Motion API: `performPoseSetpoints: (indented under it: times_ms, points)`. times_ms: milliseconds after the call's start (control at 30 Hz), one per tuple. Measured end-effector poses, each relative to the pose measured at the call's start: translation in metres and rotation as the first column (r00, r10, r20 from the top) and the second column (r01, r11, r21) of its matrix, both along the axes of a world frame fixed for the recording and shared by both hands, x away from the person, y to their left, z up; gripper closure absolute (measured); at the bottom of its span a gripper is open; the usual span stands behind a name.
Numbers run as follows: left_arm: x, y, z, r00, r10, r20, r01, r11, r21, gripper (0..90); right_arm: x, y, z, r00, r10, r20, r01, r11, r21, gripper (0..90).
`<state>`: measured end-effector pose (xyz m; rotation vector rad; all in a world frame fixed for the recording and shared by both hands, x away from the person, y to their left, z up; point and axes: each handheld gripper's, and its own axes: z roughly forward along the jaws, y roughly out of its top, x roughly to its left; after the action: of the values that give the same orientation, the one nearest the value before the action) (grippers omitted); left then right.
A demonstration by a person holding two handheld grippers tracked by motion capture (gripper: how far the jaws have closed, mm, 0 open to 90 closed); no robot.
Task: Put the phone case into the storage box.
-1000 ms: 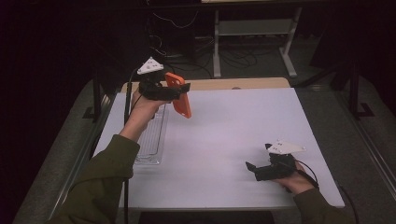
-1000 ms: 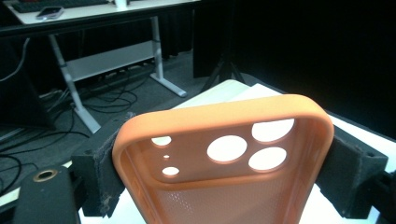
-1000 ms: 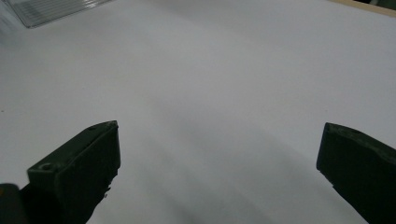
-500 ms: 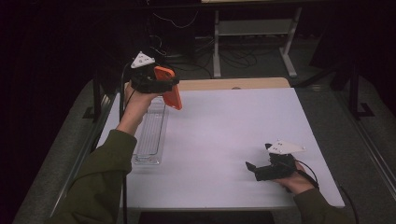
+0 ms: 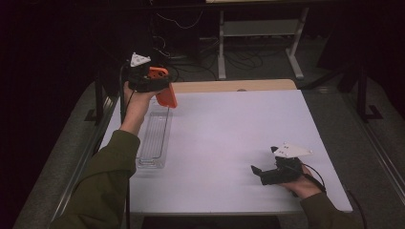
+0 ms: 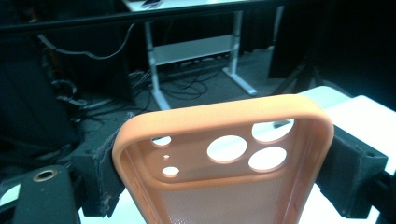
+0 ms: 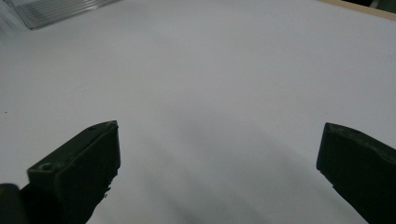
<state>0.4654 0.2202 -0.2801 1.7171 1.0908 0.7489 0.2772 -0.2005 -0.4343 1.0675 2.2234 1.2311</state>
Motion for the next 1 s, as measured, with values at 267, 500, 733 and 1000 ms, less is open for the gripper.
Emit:
performPoseSetpoints:
  times_ms: [267,500,733,1000]
  points:
    - [0.009,0.005,-0.008,0.995,0.099,-0.009,-0.099,0.9943,0.041,14.4,0.0,0.0,0.0,1.0,0.004,0.008,-0.004,1.0,-0.002,0.0]
    - [0.018,0.007,-0.017,0.9822,0.188,-0.01,-0.186,0.9796,0.076,14.3,0.0,0.0,0.0,1.0,0.004,0.008,-0.004,1.0,-0.001,0.0]
    - [0.026,0.009,-0.028,0.9713,0.237,-0.025,-0.233,0.9676,0.096,14.3,0.0,0.0,0.001,0.9999,0.009,0.014,-0.009,1.0,-0.003,0.0]
    - [0.032,0.012,-0.045,0.9636,0.262,-0.051,-0.255,0.9598,0.118,14.2,-0.001,0.0,0.001,1.0,0.004,-0.001,-0.004,1.0,0.005,0.0]
